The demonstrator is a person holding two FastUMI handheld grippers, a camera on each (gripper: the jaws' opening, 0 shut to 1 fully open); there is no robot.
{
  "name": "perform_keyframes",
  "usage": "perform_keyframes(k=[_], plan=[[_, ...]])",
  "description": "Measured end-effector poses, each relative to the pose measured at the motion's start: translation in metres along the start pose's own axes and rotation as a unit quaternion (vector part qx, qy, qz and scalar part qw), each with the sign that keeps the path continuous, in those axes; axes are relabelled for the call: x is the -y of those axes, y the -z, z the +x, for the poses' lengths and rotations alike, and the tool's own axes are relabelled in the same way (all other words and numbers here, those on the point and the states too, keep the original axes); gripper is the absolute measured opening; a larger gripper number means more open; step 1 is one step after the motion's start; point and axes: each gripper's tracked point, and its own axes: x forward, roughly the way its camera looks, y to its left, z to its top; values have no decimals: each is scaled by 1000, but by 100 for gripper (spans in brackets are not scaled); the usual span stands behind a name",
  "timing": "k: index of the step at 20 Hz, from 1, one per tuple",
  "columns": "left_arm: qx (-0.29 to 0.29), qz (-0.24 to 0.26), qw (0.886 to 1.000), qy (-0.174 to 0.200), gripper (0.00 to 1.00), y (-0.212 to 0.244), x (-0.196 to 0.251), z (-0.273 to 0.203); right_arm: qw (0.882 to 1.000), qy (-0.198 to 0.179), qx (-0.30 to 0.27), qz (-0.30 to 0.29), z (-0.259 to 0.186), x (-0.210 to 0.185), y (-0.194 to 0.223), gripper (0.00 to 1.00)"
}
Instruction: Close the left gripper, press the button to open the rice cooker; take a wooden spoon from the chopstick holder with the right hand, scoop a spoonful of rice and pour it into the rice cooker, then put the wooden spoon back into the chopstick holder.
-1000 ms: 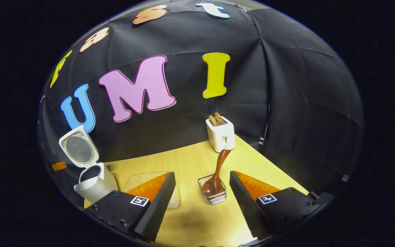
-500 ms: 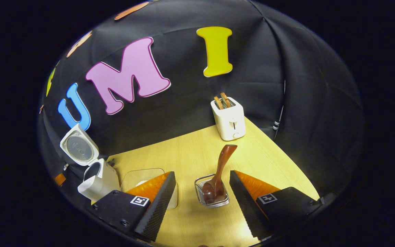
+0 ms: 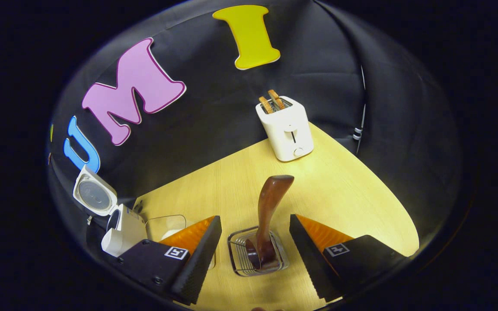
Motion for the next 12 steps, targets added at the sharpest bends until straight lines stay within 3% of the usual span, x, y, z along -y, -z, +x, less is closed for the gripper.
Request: perform_keyframes(k=[5, 10, 12], plan=[[-13, 19, 1000, 5, 88, 6, 10, 1, 1000, 7, -9, 17, 30, 6, 5, 99], [-27, 5, 1000, -6, 88, 22, 10, -3, 999, 3, -29, 39, 57, 10, 10, 97], [-41, 0, 999, -9, 88, 32, 5, -8, 999, -1, -31, 38, 63, 5, 13, 72]])
